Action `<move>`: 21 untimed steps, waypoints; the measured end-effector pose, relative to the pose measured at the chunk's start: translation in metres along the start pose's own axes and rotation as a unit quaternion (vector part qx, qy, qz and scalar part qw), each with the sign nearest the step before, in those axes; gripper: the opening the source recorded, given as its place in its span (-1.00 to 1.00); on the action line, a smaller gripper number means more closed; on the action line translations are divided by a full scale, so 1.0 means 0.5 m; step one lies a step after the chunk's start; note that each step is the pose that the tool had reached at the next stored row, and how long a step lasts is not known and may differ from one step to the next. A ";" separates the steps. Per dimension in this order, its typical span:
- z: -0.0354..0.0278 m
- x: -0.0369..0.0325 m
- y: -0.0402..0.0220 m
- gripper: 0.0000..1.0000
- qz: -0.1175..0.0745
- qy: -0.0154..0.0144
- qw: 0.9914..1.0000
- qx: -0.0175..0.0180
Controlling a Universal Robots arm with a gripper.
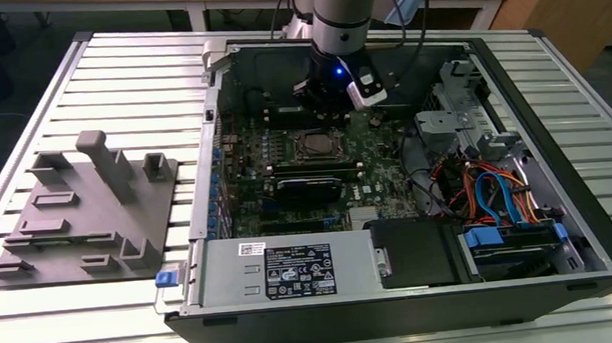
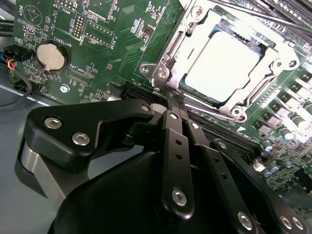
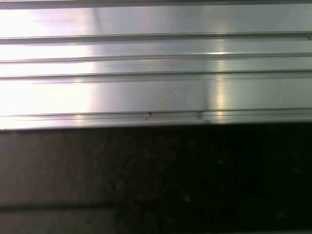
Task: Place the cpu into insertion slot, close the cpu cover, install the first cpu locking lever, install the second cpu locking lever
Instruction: 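Install the first cpu locking lever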
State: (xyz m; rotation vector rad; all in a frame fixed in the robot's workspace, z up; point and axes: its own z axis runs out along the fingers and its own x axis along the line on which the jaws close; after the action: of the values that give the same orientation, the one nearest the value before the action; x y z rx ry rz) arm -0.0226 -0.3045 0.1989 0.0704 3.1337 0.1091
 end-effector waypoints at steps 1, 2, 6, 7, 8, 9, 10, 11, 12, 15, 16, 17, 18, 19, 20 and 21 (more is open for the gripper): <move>0.000 0.000 0.000 -0.80 0.000 0.000 1.000 0.000; 0.000 0.000 0.000 -0.80 0.000 0.000 1.000 0.000; 0.000 0.000 0.000 -0.80 0.000 0.000 1.000 0.000; -0.001 0.000 0.000 -0.80 0.000 0.000 1.000 0.000; -0.001 0.000 0.000 -0.80 0.000 0.000 1.000 0.000; -0.002 0.000 0.000 -0.80 0.000 0.000 1.000 0.000; -0.002 0.000 0.000 -0.80 0.000 0.000 1.000 0.000; -0.003 0.000 0.000 -0.80 0.000 0.000 1.000 0.000; -0.003 0.000 0.000 -0.80 0.000 0.000 1.000 0.000; -0.002 0.000 0.000 -0.80 0.000 0.000 1.000 0.000; -0.002 0.000 0.000 -0.80 0.000 0.000 1.000 0.001; -0.001 0.000 0.000 -0.80 0.000 0.000 1.000 0.002; 0.000 0.000 0.000 -0.80 0.000 0.000 1.000 0.003; 0.001 0.000 -0.001 -0.80 0.000 0.000 1.000 0.004; 0.002 0.000 -0.001 -0.80 0.000 0.000 1.000 0.005; 0.004 0.000 -0.001 -0.80 0.000 0.000 1.000 0.006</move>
State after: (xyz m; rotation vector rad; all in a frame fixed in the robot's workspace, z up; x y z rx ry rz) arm -0.0224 -0.3048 0.1970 0.0704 3.1338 0.0907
